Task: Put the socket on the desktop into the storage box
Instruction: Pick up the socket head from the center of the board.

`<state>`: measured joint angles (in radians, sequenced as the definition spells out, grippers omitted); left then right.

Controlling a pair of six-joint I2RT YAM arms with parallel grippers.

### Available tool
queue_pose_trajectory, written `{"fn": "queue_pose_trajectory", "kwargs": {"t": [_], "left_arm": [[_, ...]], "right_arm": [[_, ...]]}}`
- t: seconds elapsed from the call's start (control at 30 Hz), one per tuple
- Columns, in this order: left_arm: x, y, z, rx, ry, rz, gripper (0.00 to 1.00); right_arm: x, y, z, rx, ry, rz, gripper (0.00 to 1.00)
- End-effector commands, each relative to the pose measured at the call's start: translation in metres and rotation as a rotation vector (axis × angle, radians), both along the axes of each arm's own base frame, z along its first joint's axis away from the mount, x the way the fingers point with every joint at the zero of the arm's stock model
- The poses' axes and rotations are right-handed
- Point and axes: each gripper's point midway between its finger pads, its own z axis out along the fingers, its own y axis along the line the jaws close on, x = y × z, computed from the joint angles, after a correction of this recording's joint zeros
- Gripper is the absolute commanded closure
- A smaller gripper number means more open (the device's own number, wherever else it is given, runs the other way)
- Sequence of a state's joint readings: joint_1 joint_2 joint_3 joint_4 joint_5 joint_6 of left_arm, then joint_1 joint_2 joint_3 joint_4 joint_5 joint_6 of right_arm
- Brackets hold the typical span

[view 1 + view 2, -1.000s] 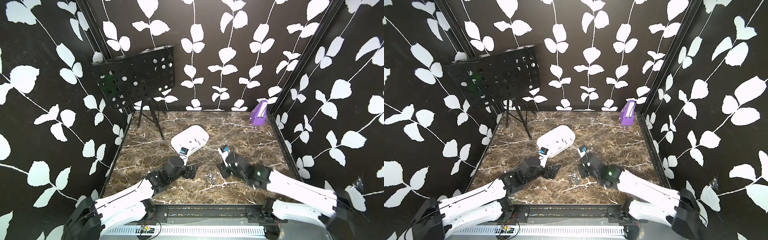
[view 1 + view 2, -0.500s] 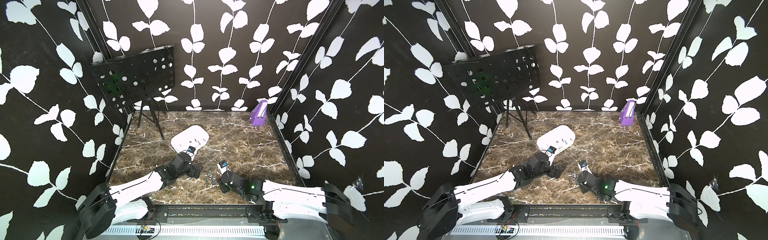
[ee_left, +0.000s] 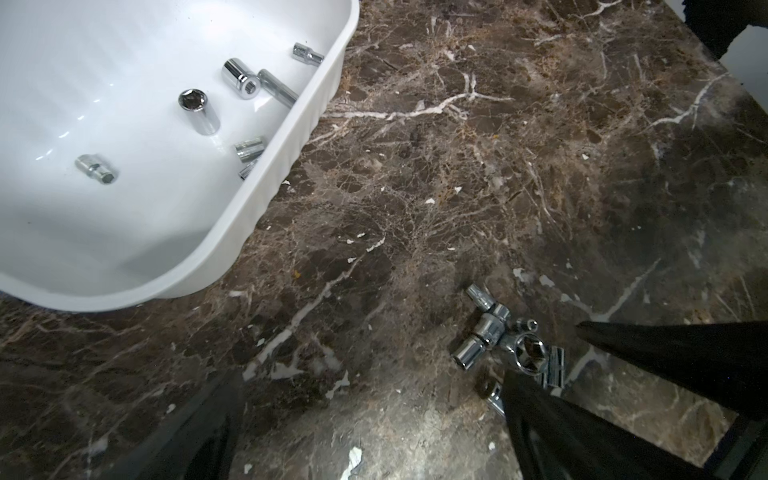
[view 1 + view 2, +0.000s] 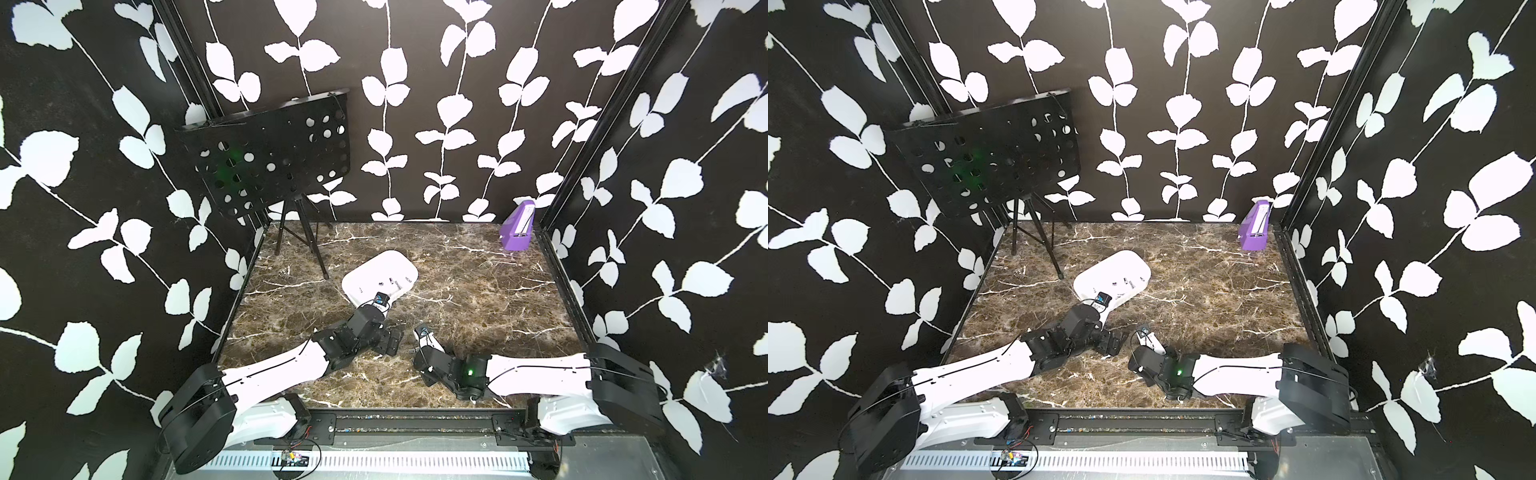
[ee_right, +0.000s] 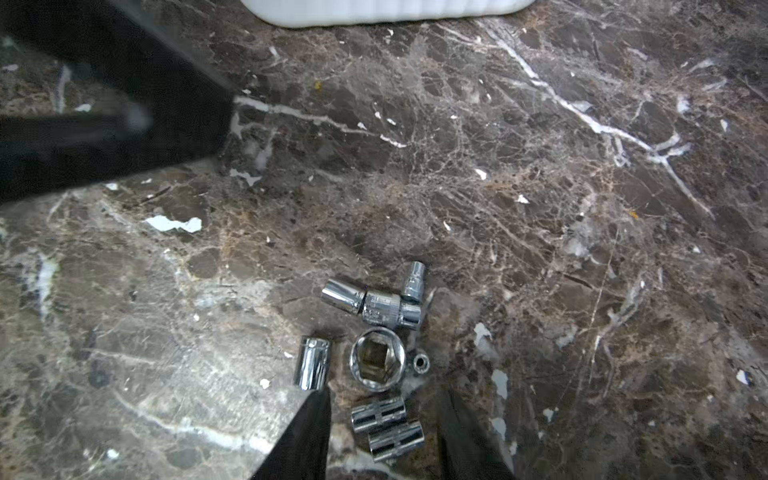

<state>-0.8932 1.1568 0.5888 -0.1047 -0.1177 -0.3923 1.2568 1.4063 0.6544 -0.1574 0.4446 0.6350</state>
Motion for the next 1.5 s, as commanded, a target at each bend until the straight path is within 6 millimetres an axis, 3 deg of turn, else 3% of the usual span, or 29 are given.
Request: {"fn": "queue_pose_trajectory", "kwargs": {"t": [0.0, 0.8, 1.47], "left_arm": [[0.006, 0.008, 0.013, -0.004, -0.04, 0.049, 0.03], [0.007, 0.012, 0.015, -0.001, -0.053, 0.064, 0.03], [0.007, 0.014, 0.017, -0.002, -0.061, 0.07, 0.03]], "right_arm": [[0.011, 0.013, 0.015, 0.014, -0.062, -0.015, 0.55], [0.016, 0.02, -0.005, -0.066, -0.044, -0.022, 0.63], [0.02, 0.014, -0.012, -0.107, -0.042, -0.05, 0.63]]}}
